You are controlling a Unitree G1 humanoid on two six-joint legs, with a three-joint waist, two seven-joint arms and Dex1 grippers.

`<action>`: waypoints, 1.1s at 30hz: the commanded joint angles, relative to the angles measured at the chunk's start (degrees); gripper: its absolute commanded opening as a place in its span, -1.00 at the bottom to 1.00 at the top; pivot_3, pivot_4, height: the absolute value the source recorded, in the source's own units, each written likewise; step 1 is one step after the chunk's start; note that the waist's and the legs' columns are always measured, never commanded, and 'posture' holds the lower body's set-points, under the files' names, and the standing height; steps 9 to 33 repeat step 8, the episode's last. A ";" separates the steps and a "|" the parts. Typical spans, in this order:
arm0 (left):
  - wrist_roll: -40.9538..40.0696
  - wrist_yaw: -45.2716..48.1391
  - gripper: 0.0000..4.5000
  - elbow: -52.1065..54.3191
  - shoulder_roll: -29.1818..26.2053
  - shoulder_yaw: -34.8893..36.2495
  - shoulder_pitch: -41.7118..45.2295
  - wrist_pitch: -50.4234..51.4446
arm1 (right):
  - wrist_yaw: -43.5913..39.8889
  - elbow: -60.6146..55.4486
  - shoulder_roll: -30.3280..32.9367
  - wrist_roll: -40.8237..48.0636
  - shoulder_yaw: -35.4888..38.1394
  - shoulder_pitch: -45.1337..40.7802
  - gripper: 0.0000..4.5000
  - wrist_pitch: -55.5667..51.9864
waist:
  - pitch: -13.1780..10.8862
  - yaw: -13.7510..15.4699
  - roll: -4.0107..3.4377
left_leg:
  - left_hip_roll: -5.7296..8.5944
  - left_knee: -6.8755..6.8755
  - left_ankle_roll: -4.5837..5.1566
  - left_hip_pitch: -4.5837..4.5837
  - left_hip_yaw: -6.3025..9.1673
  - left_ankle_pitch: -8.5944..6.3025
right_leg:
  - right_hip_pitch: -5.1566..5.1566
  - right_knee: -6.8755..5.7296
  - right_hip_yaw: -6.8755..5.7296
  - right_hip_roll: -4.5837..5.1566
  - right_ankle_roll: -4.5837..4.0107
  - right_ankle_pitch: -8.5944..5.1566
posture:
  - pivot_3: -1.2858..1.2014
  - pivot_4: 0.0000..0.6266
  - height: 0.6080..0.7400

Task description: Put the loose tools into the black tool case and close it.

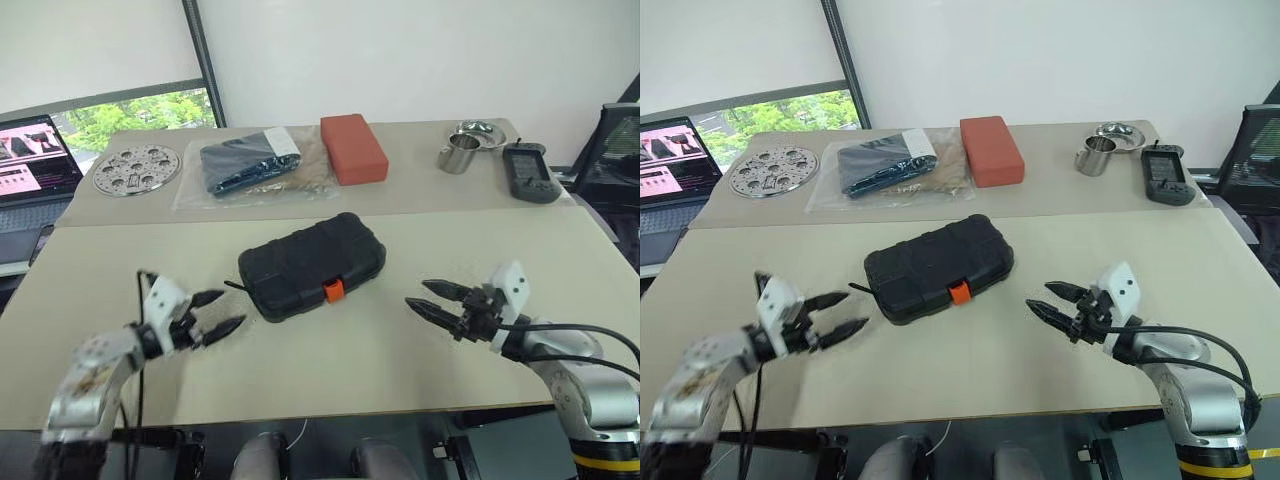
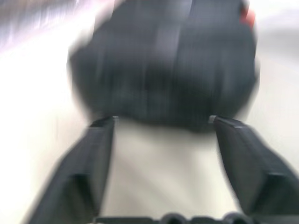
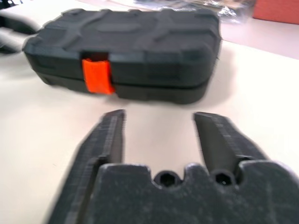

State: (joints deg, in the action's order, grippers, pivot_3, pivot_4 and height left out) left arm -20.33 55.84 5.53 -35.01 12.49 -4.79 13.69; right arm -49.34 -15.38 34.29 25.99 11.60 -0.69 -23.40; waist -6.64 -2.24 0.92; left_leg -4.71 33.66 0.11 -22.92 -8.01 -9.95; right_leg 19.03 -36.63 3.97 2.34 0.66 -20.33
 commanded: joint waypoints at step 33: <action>6.40 -7.32 1.00 -0.77 2.53 -0.86 -5.31 -11.15 | -5.40 13.73 0.24 -3.45 1.84 1.37 0.98 19.65 | 0.00 1.46 -0.02 | 0.01 -0.19 -0.25 0.06 0.00 -0.27 | -0.24 0.57 -0.06 0.22 -0.10 0.13 | 0.03 -0.52 1.00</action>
